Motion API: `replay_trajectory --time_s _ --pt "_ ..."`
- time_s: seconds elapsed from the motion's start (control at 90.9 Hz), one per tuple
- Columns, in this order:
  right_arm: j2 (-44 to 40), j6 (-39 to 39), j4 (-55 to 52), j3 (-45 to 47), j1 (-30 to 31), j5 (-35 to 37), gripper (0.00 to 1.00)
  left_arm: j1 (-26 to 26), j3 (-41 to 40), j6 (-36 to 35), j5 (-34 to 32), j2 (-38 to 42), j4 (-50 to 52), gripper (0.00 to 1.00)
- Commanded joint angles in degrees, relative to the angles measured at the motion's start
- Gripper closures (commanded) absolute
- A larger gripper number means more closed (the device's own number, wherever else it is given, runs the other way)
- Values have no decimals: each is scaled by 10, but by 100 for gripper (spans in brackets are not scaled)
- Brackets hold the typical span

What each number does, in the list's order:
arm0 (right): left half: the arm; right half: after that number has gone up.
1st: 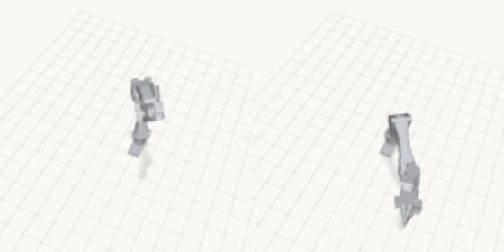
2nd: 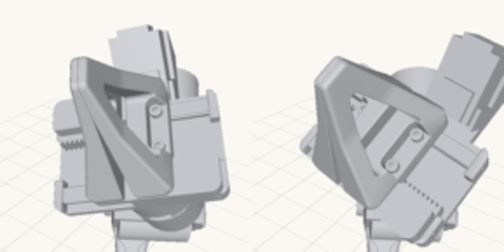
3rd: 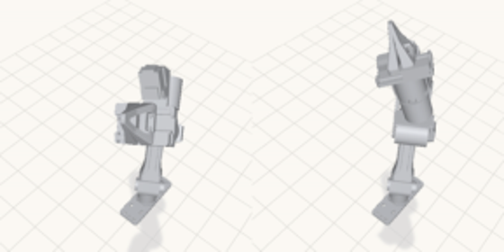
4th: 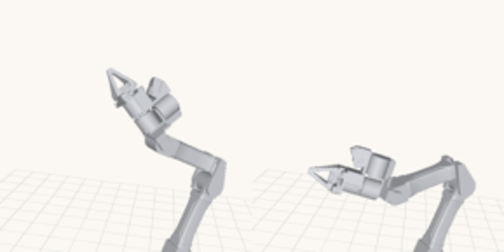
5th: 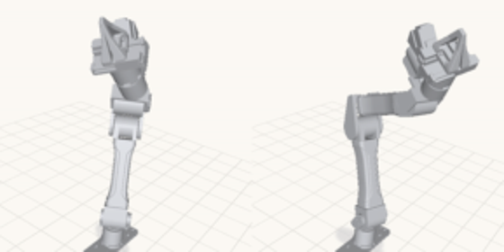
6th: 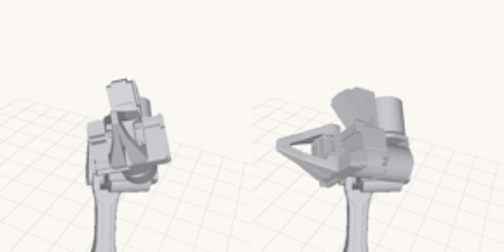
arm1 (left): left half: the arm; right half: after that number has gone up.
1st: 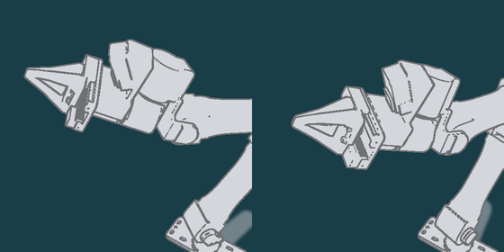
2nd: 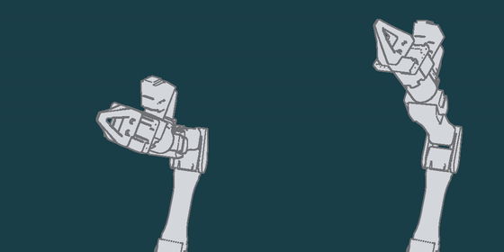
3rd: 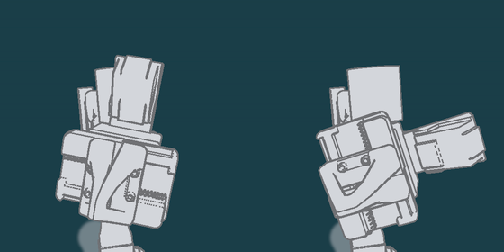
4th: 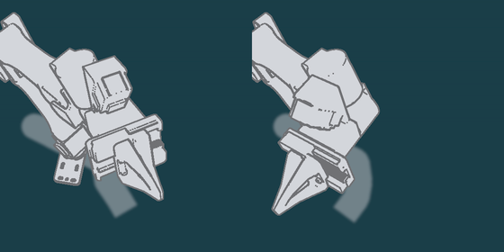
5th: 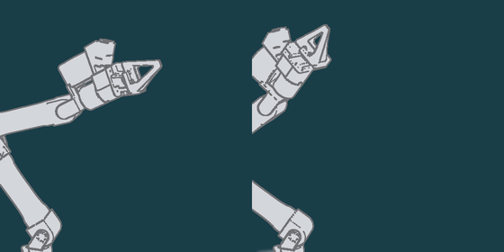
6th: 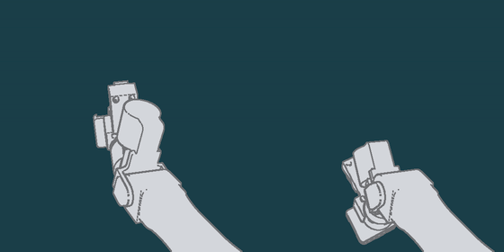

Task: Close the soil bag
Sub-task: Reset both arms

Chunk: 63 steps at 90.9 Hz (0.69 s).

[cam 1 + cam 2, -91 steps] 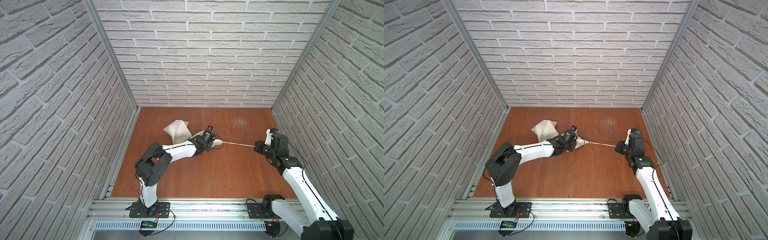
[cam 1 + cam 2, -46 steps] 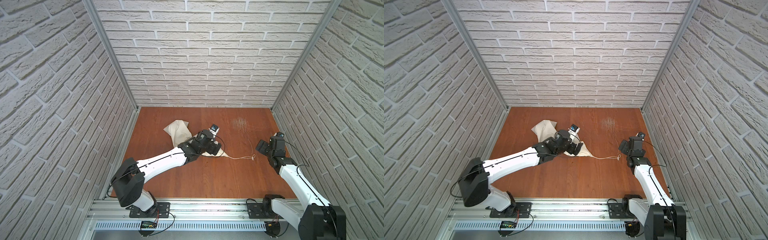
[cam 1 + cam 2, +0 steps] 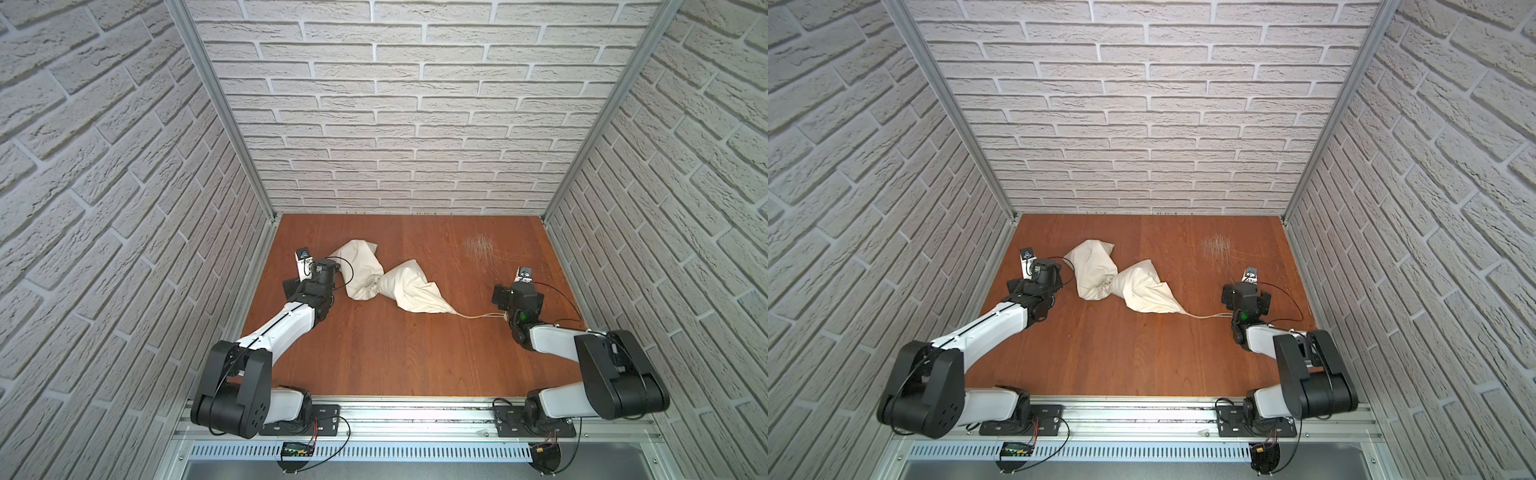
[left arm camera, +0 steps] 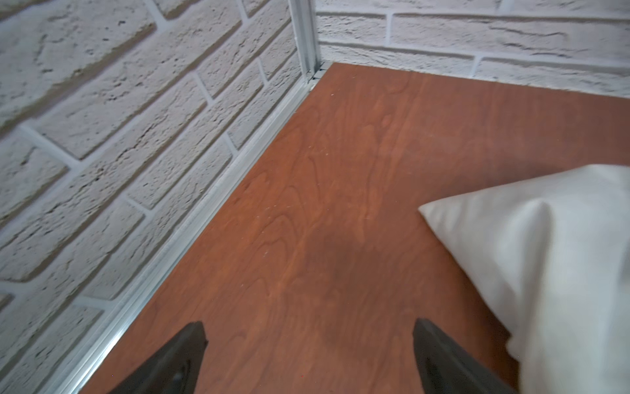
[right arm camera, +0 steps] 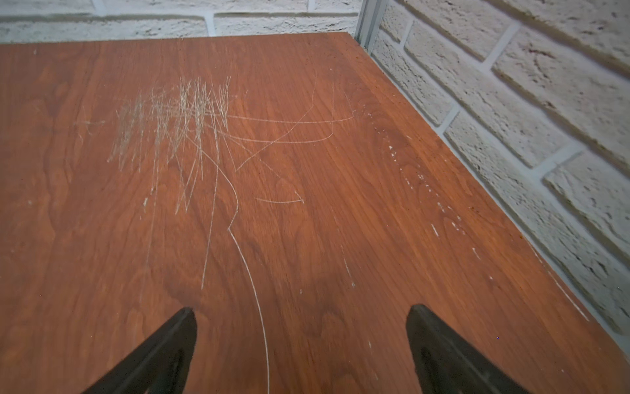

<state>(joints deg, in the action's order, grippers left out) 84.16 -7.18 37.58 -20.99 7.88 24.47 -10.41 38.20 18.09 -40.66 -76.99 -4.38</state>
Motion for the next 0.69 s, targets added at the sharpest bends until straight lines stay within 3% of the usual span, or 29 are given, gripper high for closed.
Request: replay_trajectory --time_s 0.0,0.033,0.11,0.176,0.275,0.374,0.44,0.506,0.616,0.682 --pt "4 35 121 -1 -8 -31 2 -2 -38 -98 13 -16 -209 2" --pt "8 36 135 5 -11 -48 2 -5 -60 -142 21 -29 -283 2" --pt "54 34 220 21 -20 -55 1 -5 -52 -170 53 -40 -282 2" --pt "29 34 129 -2 -24 -88 1 -7 -55 -180 82 -37 -285 2" --pt "38 42 108 -22 -36 -134 0 -9 -78 -194 115 -17 -296 2" --pt "36 38 91 -29 -45 -154 0 -18 -87 -182 101 16 -220 2" --pt "40 39 100 -27 -46 -155 1 -12 -134 -171 105 29 -267 2" --pt "40 39 102 -27 -45 -155 1 17 -175 -155 151 15 -351 2" --pt "37 39 96 -27 -45 -155 1 45 -132 -149 183 -21 -300 2" --pt "38 38 100 -26 -45 -155 1 46 -139 -189 202 -34 -345 2"
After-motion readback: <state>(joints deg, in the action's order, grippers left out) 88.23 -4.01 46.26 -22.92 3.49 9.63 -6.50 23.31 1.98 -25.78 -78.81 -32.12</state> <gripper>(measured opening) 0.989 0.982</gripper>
